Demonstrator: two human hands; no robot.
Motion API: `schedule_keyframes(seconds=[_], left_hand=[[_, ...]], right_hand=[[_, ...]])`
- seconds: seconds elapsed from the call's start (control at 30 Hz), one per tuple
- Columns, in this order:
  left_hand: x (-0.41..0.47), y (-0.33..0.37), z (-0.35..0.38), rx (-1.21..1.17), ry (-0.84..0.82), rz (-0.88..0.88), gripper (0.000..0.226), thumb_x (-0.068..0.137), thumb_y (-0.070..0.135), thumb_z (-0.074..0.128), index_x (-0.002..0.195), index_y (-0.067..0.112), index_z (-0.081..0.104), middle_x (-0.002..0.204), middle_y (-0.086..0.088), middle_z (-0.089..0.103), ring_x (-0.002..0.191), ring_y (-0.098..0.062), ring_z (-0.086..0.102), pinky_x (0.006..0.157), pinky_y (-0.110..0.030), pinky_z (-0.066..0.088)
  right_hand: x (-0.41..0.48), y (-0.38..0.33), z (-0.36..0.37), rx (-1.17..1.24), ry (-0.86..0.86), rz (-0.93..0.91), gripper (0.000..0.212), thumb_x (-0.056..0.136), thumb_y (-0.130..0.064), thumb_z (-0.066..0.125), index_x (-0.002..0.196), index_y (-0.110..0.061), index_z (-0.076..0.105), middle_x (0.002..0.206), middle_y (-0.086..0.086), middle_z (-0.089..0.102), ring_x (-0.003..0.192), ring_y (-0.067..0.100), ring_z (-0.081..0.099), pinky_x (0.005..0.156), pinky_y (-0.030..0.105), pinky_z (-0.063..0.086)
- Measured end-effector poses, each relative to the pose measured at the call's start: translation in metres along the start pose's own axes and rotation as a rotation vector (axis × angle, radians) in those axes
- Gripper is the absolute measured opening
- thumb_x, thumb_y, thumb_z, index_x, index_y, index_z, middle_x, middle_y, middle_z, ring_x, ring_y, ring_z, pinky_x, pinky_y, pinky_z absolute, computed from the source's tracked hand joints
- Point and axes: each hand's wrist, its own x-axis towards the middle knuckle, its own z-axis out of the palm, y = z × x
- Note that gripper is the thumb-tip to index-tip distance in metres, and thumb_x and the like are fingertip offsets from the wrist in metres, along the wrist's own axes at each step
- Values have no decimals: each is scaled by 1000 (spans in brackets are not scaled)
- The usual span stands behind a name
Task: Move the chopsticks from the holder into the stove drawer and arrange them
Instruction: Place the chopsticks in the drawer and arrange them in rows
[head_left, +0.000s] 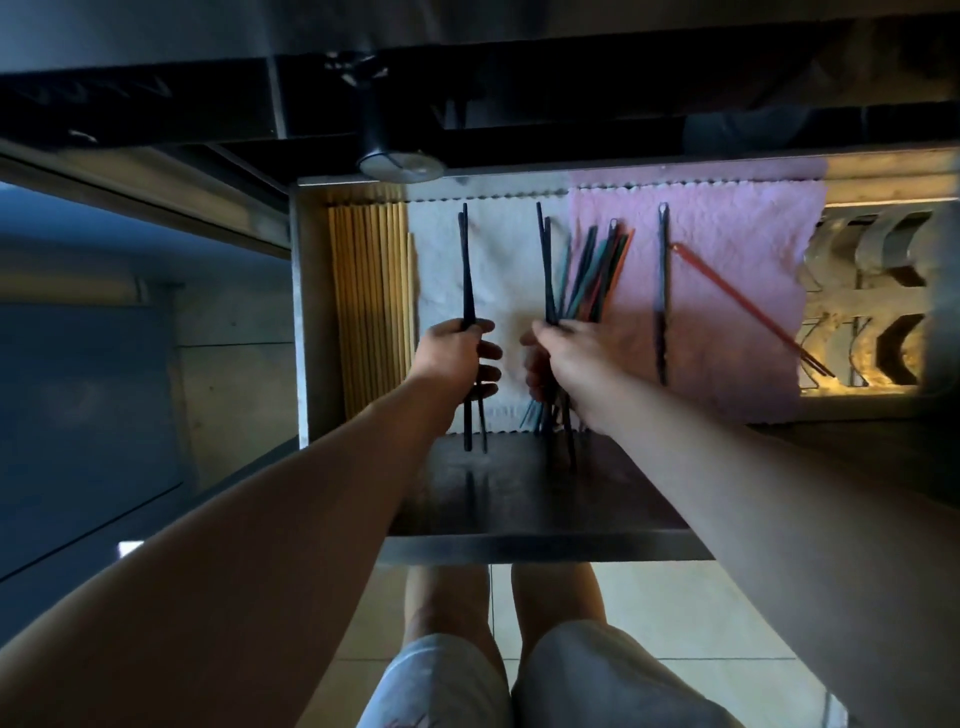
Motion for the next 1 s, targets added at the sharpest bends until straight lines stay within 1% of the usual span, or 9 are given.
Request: schedule_keyframes(seconds=[0.23,0.33,0.43,0.5,0.57,0.67,0.73,0.87,1.0], left_hand=[[14,-6,-34,-72,44,-76,26,101,3,37,114,11,58,95,-9,67,83,-22,68,69,-36,58],[25,-8,-40,123,47,-46,23,96,3,49,115,13,58,96,-9,71,87,-23,72,71,-39,61],[28,-7,-44,391,110,51,16,92,7,58,105,15,58,93,-6,68,83,-23,70,69,-42,62],[28,-6,-48,473,145,102,26,90,4,60,113,15,55,95,-3,62,83,-21,65,61,-34,59],[26,-5,-52,510,155,129,36,88,2,62,121,12,52,99,-3,58,84,-19,60,51,-22,46],[25,-7,-54,538,159,148,36,88,3,63,121,11,53,104,-4,59,79,-15,54,48,-18,36],[25,-9,-55,532,173,159,33,87,4,62,118,11,53,102,-4,59,76,-13,51,47,-17,34],[25,-11,-60,510,194,151,32,86,6,62,117,9,54,103,-4,58,85,-19,54,59,-24,42],[26,-14,-65,534,167,153,31,89,12,64,118,11,55,107,-7,62,90,-21,60,68,-30,48]], right_hand=[[15,2,44,-152,-12,12,21,102,-16,42,109,-8,60,78,10,64,60,19,62,56,29,54],[22,4,58,-226,-34,39,25,102,-17,43,123,-10,55,98,15,66,77,22,64,70,35,57],[30,5,71,-287,-46,70,31,101,-17,46,131,-11,46,116,19,63,94,28,65,80,41,57],[33,7,78,-350,-28,55,31,97,-16,50,128,-12,47,112,15,65,86,26,68,69,36,58],[37,8,83,-395,-12,33,34,93,-20,54,126,-15,52,105,11,68,79,24,70,66,36,60],[40,12,88,-446,4,2,37,89,-20,57,126,-23,55,105,7,68,86,26,70,75,43,61],[41,13,91,-500,21,-33,31,87,-16,59,117,-21,59,102,7,68,88,29,69,80,49,59],[43,11,97,-542,83,-75,22,81,-11,55,97,-19,67,93,9,70,85,30,68,78,48,60],[39,7,97,-552,155,-107,26,91,-12,51,112,-17,66,102,4,68,91,22,64,76,30,54]])
